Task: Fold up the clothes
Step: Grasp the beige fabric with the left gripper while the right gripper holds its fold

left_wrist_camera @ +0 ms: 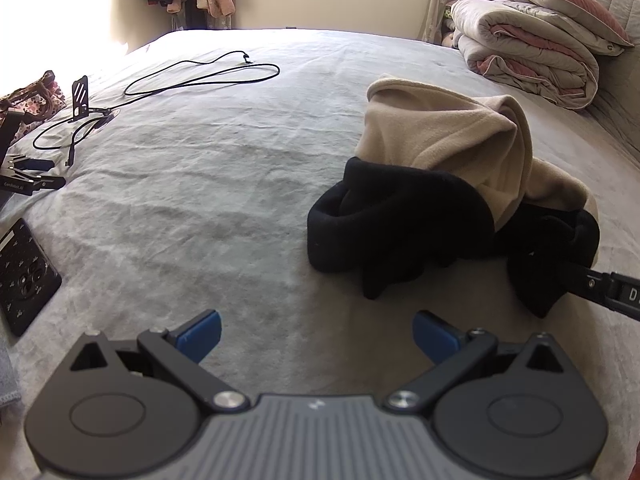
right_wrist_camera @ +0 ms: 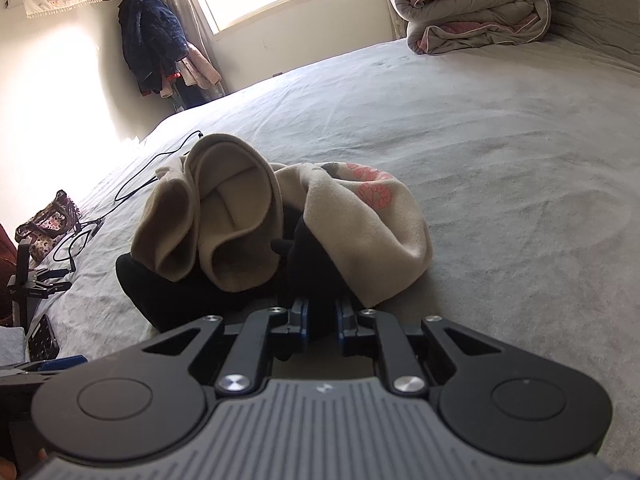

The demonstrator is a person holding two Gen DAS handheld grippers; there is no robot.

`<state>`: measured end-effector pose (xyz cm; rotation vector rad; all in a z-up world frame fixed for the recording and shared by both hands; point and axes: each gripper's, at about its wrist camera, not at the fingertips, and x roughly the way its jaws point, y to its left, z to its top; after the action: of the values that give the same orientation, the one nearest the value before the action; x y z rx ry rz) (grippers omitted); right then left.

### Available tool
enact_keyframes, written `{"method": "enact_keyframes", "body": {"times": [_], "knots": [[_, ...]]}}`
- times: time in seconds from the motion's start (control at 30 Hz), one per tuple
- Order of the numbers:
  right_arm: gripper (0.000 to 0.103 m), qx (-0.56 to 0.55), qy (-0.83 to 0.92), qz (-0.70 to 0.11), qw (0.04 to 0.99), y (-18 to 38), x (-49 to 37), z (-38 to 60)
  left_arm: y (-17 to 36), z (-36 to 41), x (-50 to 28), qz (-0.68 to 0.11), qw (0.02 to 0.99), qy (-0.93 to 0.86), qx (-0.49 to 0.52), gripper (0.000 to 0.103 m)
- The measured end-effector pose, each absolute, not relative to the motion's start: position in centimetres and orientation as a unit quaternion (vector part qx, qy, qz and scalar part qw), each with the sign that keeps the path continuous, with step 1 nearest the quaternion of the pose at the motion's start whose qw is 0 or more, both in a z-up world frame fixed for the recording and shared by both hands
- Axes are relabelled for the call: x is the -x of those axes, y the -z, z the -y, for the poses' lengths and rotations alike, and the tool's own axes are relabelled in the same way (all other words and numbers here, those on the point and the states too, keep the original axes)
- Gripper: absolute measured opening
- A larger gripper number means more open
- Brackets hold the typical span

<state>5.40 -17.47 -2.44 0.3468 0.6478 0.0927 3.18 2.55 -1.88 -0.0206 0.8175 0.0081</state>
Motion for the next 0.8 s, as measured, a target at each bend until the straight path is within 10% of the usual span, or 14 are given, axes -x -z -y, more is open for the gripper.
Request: {"method": "enact_keyframes", "body": {"times": [0.8], "knots": [[0.015,-0.163,-0.044,-0.322,0.931,2.60,-5.36,17.23,1.73,-2.82,-3.25,-0.397,0.918,-0.006,0.015,0.102]]}}
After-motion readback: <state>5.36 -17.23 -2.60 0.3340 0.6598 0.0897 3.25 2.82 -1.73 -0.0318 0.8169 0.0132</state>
